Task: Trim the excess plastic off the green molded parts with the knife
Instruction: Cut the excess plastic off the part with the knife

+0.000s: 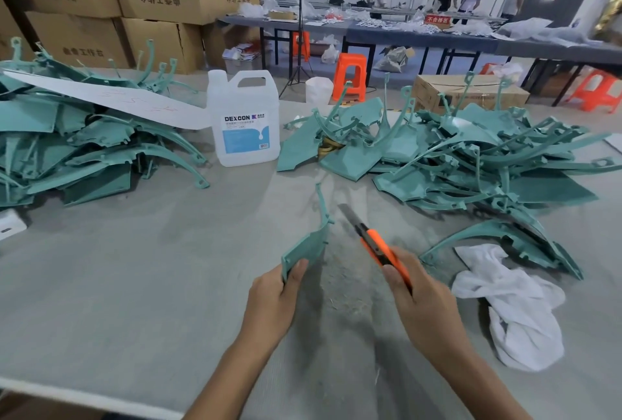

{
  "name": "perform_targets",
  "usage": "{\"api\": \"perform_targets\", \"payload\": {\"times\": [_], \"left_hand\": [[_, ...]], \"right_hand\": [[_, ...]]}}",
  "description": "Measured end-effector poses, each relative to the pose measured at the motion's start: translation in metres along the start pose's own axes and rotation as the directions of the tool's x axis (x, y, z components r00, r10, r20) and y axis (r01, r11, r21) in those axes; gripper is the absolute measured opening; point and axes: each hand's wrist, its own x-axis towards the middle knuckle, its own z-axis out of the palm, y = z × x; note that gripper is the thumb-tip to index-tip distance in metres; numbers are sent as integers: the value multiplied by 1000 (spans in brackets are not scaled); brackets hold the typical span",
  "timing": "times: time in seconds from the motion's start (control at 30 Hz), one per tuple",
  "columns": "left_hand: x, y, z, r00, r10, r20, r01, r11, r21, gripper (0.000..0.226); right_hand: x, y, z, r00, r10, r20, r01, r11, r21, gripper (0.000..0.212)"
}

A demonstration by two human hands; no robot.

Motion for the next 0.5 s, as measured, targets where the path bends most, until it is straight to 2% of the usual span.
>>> {"api": "perform_targets", "payload": {"times": [0.07,0.17,0.23,0.3,0.37,0.4,0.43,0.5], "left_hand": [[-1,4,-3,999,17,51,-18,1000,10,52],[-3,5,-9,976,171,131,-177,984,34,22],[-7,2,-18,964,188,189,-218,964,151,37],[-10,-5,-31,924,121,362,-223,941,256,56],[-11,-9,-45,865,70,497,-220,943,251,70],[-11,-10,-50,865,79,495,-200,960,197,70],[-10,-9,-54,895,99,436,-172,976,131,65],[-7,-4,-55,970,81,230,-94,994,47,54]], "right_hand": [[5,10,-2,996,82,-25,-81,996,48,37],[-5,18,-3,993,115,-31,-110,986,127,25],[-17,24,-5,991,129,-41,-120,978,172,25],[-29,32,-9,989,145,-42,-134,971,198,29],[-39,38,-13,987,147,-60,-133,973,191,32],[-43,41,-16,986,150,-71,-134,972,191,32],[-46,44,-17,984,159,-82,-140,969,201,32],[-49,49,-20,979,180,-100,-155,964,218,31]]}}
